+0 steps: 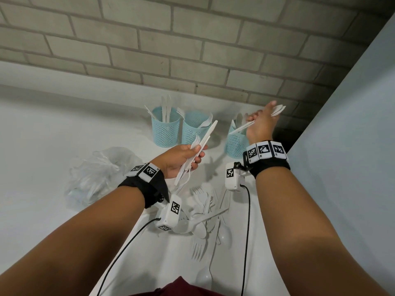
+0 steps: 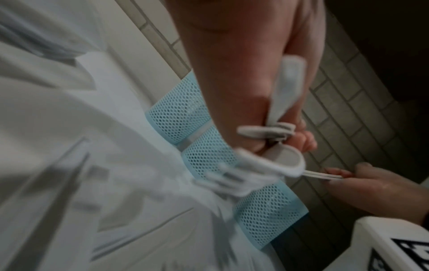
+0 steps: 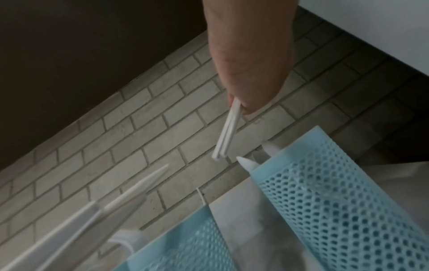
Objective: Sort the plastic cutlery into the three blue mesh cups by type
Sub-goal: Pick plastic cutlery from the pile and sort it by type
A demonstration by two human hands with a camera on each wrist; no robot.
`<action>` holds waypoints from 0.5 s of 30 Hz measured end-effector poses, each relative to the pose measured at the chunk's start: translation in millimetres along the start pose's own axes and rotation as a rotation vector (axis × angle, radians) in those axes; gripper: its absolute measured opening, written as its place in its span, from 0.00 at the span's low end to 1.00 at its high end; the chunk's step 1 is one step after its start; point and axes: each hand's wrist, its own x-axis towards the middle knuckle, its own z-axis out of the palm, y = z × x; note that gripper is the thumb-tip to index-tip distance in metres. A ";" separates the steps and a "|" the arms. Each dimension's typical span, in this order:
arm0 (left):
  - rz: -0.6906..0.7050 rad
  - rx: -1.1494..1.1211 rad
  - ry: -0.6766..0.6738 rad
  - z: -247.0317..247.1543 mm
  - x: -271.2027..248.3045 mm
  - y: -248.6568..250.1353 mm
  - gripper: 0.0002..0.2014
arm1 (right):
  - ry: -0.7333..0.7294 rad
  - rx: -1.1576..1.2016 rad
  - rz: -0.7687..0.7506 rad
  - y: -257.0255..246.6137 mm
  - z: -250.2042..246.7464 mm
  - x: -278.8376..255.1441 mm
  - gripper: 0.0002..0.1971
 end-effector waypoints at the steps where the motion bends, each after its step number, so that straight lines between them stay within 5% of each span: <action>1: 0.005 -0.020 0.000 1.6 1.3 1.4 0.09 | 0.024 -0.011 -0.019 -3.1 1.1 3.9 0.13; 9: 0.052 -0.145 -0.010 10.5 10.4 11.4 0.06 | 0.047 -0.068 -0.184 -6.7 5.1 21.9 0.18; 15: 0.093 -0.239 -0.013 12.2 16.1 17.9 0.06 | 0.042 -0.344 -0.198 13.9 -4.9 39.1 0.11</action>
